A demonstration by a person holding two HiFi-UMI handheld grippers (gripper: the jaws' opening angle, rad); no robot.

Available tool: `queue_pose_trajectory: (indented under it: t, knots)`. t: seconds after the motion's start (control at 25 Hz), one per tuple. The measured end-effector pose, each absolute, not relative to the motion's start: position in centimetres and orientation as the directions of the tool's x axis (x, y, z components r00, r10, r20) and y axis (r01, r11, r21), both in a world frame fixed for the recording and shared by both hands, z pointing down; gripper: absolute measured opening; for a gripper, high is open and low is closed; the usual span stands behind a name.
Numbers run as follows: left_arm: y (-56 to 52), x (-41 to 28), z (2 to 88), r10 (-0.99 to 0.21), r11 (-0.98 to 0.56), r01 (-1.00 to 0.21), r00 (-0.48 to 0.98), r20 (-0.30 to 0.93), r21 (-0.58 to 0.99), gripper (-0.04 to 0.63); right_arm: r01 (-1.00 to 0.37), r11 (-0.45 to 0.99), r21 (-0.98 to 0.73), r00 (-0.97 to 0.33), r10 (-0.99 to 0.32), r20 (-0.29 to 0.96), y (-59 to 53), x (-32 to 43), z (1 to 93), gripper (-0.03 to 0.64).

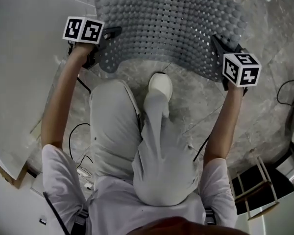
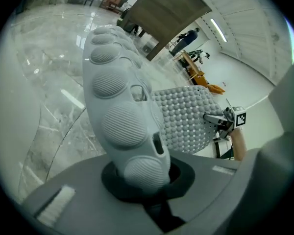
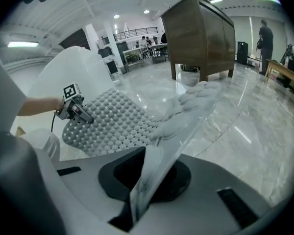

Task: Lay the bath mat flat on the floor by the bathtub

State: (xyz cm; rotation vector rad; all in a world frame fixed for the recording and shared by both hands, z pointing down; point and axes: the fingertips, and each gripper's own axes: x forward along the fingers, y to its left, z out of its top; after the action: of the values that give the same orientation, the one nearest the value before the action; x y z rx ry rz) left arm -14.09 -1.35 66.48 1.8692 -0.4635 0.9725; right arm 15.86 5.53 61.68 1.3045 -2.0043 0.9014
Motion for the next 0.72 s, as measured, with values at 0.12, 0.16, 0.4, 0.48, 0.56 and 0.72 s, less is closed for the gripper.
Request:
queue_pose_trajectory:
  t: [0.12,0.16,0.4,0.48,0.56,0.72]
  knots:
    - [-2.5,-14.5,68.7,0.094,-0.472,-0.694,0.574,0.814,0.544,0.017,-0.936,0.286,-0.204,-0.329,-0.512,0.794,4.7,16.9,64.4,0.023]
    - [-2.8,-14.8,69.4,0.094,-0.465,-0.704,0.563,0.821,0.536,0.018,-0.939,0.279,-0.200,-0.320,-0.503,0.802,4.6,17.3,65.2,0.023]
    - [-4.2,-17.0,73.2,0.090,-0.392,-0.761,0.528,0.845,0.517,0.024,-0.950,0.200,-0.238,-0.305,-0.445,0.842,4.1,20.8,70.3,0.025]
    - [-4.6,-17.8,74.5,0.082,-0.382,-0.775,0.514,0.854,0.503,0.039,-0.950,0.174,-0.259,-0.310,-0.436,0.845,3.7,21.9,71.7,0.025]
    - [-5.0,-18.7,75.7,0.083,-0.371,-0.789,0.498,0.863,0.490,0.059,-0.948,0.152,-0.281,-0.319,-0.426,0.847,3.5,23.0,73.3,0.025]
    - [-5.7,-20.5,77.4,0.087,-0.345,-0.812,0.473,0.877,0.472,0.118,-0.910,0.074,-0.407,-0.399,-0.421,0.815,3.6,25.0,76.1,0.026]
